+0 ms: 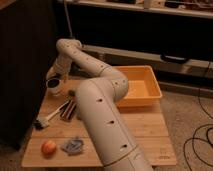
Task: Stack cups on top of each other
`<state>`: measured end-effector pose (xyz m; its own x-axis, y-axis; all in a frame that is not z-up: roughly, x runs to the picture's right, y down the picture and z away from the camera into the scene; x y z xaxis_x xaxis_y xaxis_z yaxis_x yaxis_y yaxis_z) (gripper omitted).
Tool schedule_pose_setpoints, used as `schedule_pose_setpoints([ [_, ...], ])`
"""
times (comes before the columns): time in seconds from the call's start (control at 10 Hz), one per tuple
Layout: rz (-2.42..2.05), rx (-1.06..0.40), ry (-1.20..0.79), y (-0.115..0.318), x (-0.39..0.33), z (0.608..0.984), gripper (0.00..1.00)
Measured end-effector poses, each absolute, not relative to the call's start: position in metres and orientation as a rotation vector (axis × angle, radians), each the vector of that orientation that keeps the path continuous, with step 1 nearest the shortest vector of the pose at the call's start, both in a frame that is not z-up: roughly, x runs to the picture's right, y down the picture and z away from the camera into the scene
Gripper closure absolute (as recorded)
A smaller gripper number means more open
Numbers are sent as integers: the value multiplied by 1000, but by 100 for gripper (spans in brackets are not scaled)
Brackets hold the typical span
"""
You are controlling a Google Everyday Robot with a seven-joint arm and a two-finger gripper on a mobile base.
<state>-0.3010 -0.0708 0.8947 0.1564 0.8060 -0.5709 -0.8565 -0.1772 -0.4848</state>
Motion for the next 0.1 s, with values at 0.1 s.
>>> schedule_pose_setpoints([
  [0.1, 1482, -936, 61, -73, -298, 894, 20],
])
